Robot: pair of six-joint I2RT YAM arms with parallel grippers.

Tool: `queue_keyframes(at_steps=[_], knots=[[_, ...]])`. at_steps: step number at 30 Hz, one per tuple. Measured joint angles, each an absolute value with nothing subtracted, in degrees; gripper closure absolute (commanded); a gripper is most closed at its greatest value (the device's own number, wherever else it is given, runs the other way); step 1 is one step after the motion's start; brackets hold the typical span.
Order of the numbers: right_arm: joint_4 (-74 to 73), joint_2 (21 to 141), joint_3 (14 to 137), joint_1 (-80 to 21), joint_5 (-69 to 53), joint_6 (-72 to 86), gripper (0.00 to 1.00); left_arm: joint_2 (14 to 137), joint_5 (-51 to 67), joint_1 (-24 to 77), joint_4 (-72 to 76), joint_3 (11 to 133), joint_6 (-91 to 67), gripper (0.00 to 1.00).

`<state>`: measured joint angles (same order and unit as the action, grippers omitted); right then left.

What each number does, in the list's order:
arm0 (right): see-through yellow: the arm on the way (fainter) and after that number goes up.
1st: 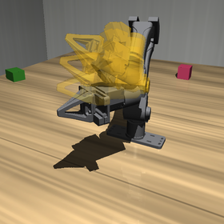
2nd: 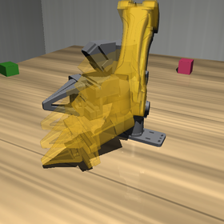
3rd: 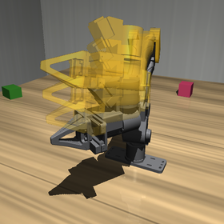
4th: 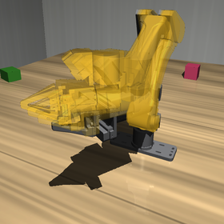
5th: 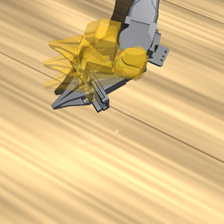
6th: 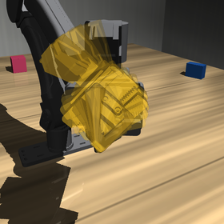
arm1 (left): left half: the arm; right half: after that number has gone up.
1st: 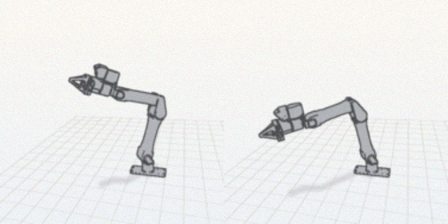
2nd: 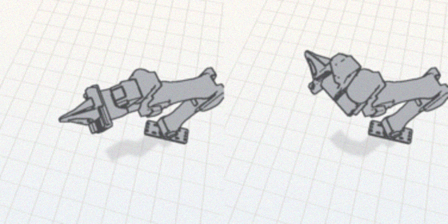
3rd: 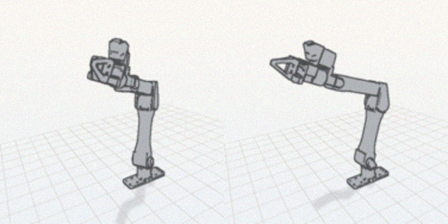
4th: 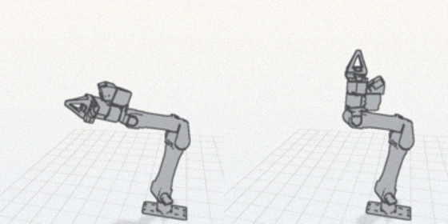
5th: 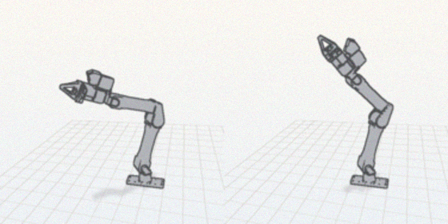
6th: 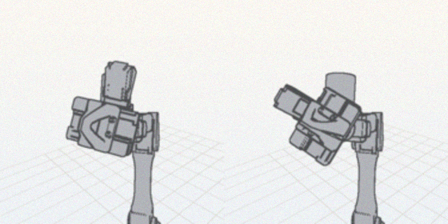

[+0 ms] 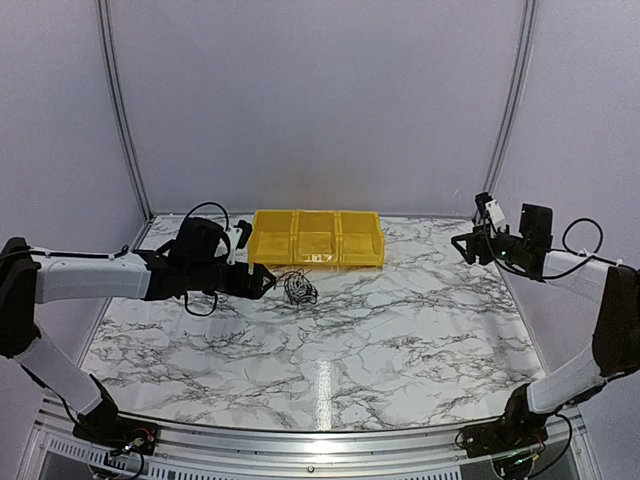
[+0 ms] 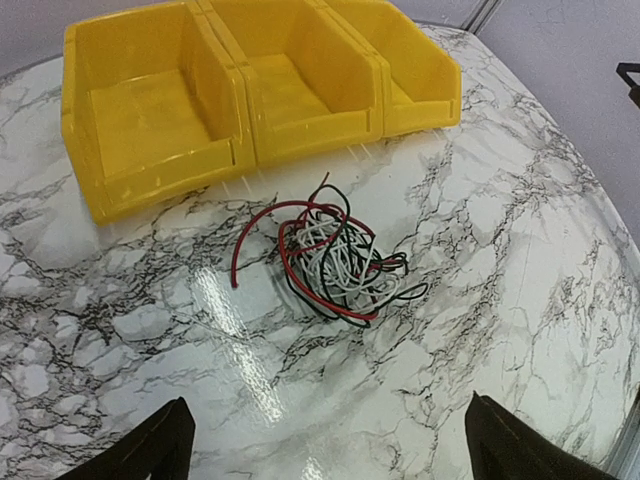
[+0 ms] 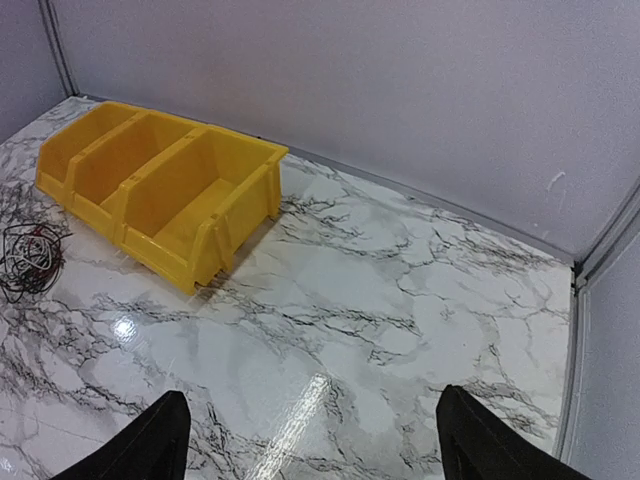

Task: Untangle the cables

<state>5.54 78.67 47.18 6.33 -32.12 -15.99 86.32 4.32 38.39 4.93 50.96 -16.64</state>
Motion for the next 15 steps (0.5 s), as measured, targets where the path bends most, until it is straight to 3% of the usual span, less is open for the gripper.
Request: queue_keyframes(at_steps=[15], knots=[[3.81, 78.98, 47.18, 3.9, -43.11, -20.91, 0.21, 105.95, -4.84, 42.87, 7.14, 63.92, -26.48, 0.01]])
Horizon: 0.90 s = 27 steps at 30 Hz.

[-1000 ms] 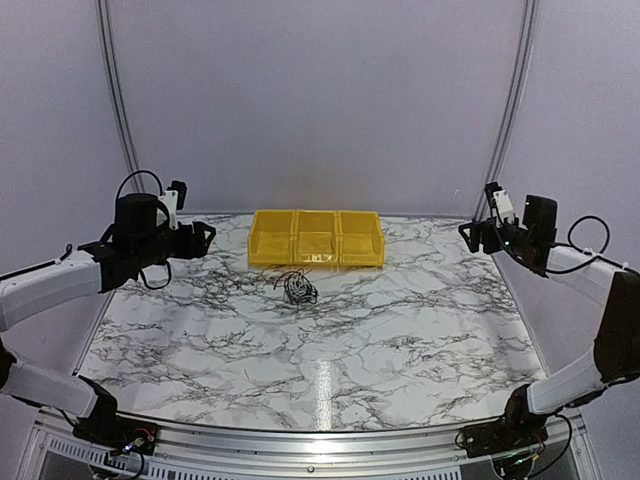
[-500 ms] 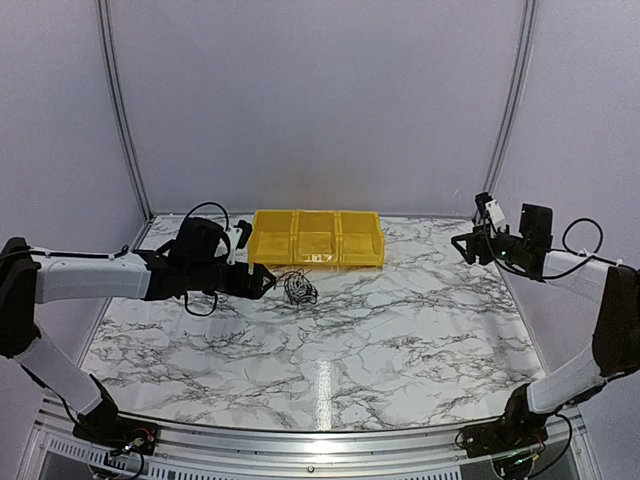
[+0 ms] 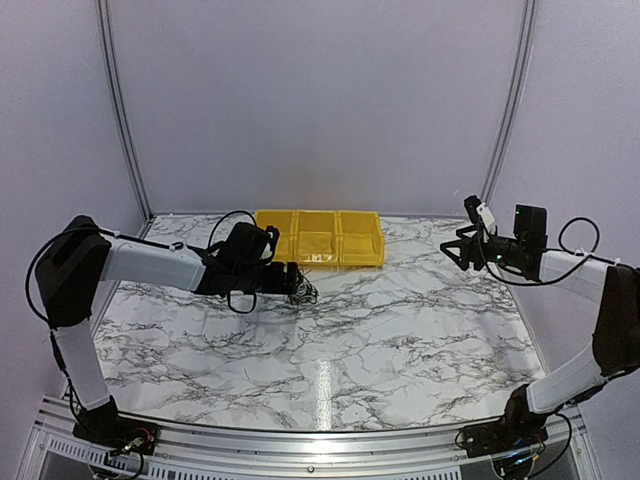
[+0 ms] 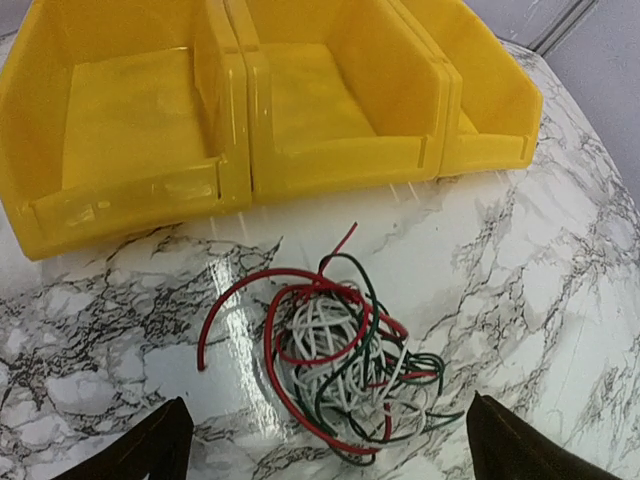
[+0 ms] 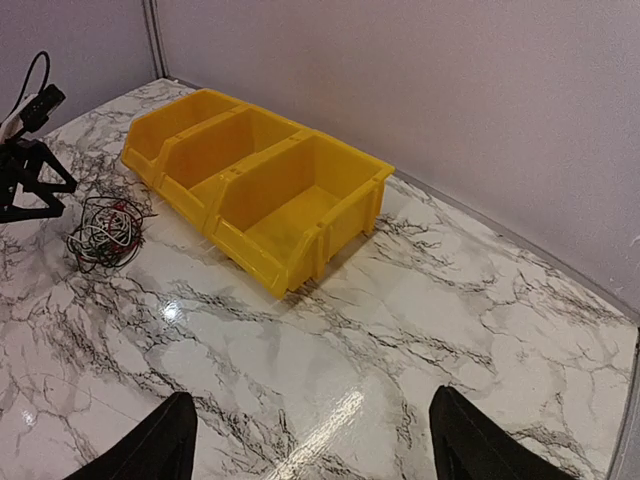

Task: Untangle the cables

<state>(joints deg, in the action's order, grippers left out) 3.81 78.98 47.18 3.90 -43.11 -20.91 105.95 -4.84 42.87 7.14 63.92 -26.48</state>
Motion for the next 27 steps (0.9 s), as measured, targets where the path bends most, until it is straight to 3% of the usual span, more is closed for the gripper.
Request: queue_keyframes(at_steps=[5, 9, 14, 23, 27], knots=[[2.96, 79.64, 47.2, 3.79, -43.97, -21.43, 0.21, 112.66, -6.59, 42.85, 7.42, 71.5, -26.63, 0.02], [2.37, 80.09, 47.2, 3.75, -44.49, -21.78, 0.21, 117.56, -6.52, 42.87, 7.16, 76.38, -26.33, 0.15], [2.15, 80.16, 47.22, 3.75, -44.69, -22.55, 0.22, 119.77, -3.22, 42.94, 7.35, 77.84, -25.23, 0.24], [1.21, 81.38, 47.97, 2.55, -44.75, -23.77, 0.24, 119.98, 7.42, 46.02, 9.32, 75.94, -22.59, 0.29], [1.04, 81.91, 48.07, 1.41, -44.75, -24.12, 0.25, 119.96, 10.55, 48.45, 9.93, 74.85, -21.26, 0.24]])
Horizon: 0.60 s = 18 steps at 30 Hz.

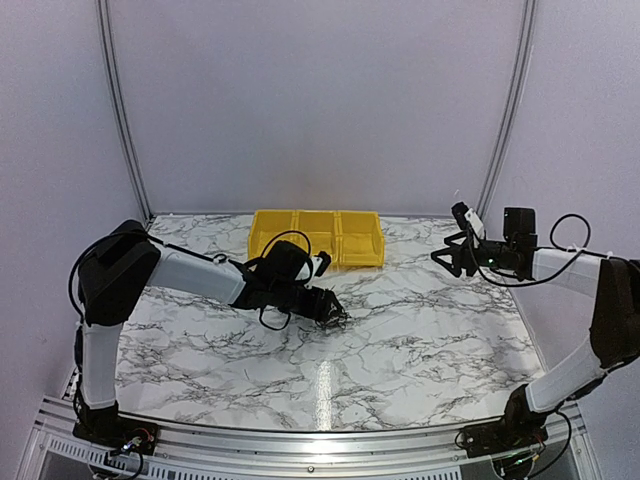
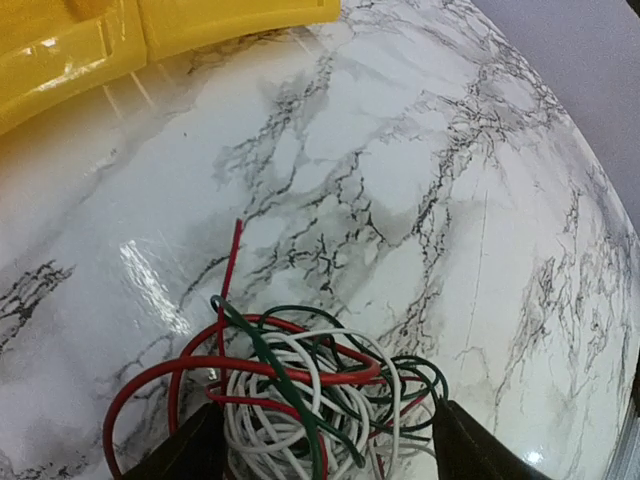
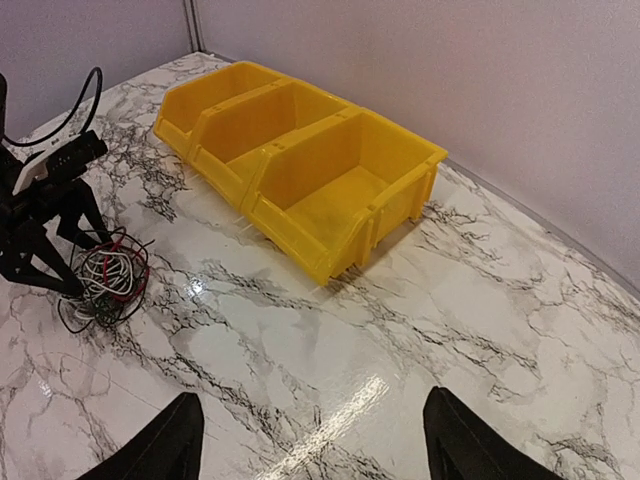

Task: Untangle the cables

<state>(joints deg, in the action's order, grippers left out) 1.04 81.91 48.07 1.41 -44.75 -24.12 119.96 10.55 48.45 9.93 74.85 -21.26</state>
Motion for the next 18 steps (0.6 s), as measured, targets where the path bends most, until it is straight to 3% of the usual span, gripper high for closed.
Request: queue_keyframes(at_steps=[7, 13, 18], knots=[[-0.75, 81.95, 48.1, 0.58, -45.12, -24.36, 0.25, 110.78, 5.74, 49.58, 8.34, 67.72, -16.38, 0.07], [-1.1, 81.21, 48.1, 0.58, -45.8, -24.75, 0.25, 97.47, -3.99, 49.08, 4.97, 67.33, -12.05, 0.03], [-1.06, 80.34, 48.1, 0.58, -46.28, -25.12, 0.26, 94.37, -11.16, 48.58, 2.44, 69.43, -8.62, 0.05]])
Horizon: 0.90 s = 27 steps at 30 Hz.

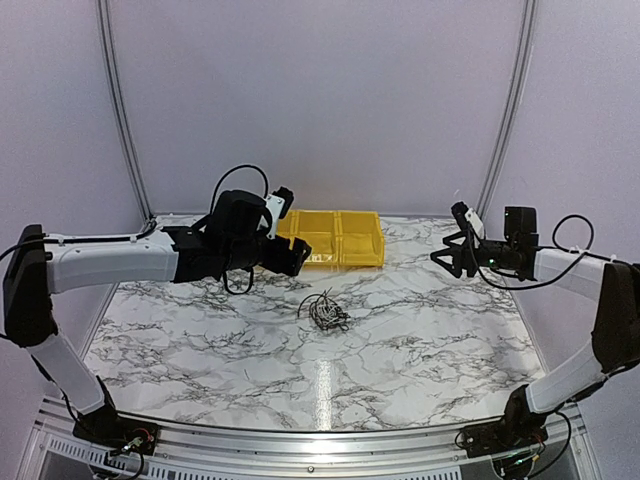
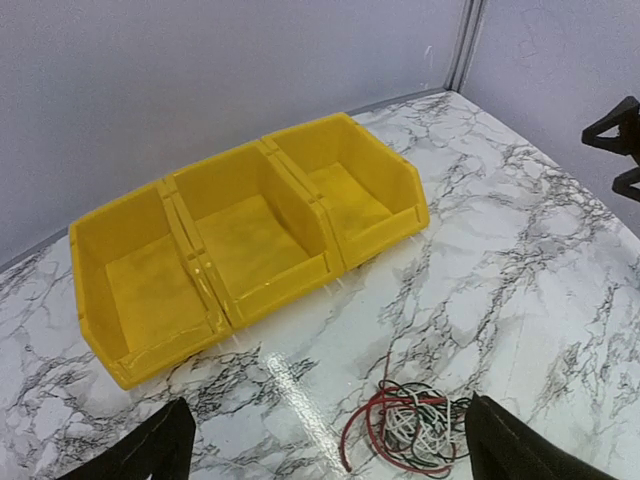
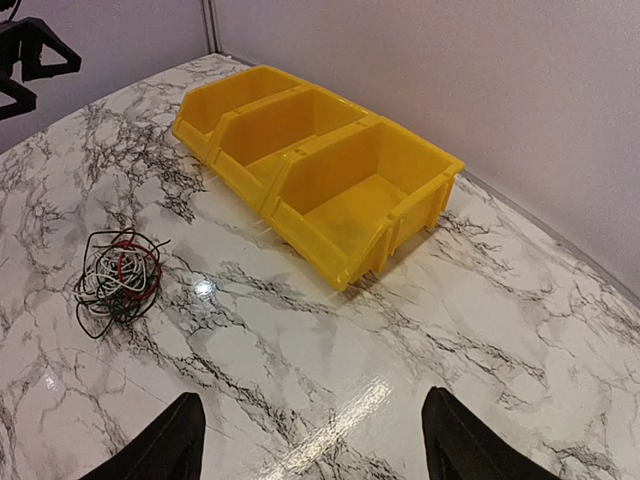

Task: Untangle the cables

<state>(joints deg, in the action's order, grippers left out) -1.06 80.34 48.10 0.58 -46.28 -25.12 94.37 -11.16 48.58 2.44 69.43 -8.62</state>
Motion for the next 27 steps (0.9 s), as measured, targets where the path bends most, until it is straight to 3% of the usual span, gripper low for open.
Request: queue_keyframes(at_steps=[6, 12, 15, 21, 25, 27], knots=[[-1.08, 80.36, 48.1, 0.3, -46.15, -25.91, 0.34, 94.54, -14.15, 44.36, 1.8, 68.36, -8.36, 0.16], [-1.19, 80.68, 48.12, -3.09, -46.19, -26.41, 0.59, 94.61, -8.01, 38.39, 3.66, 63.22, -11.16, 0.23], [-1.04, 80.68, 48.12, -4.95, -46.02, -26.41, 0.62, 94.7, -3.22, 38.59, 3.9, 63.72, -11.66, 0.27], [-0.99, 82.96, 49.43, -13.91, -43.18, -28.75, 0.71, 95.72, 4.25, 39.07, 4.8, 64.62, -12.08, 0.31], [-6.68, 90.61, 55.88, -21.67, -39.4, -34.5, 0.83, 98.37, 6.79, 39.07, 4.19, 66.3, -12.36, 0.37], [-11.2, 94.76, 60.18, -25.78, -35.9, -37.21, 0.84, 99.81, 8.19, 39.35, 3.73, 67.22, -12.53, 0.41]])
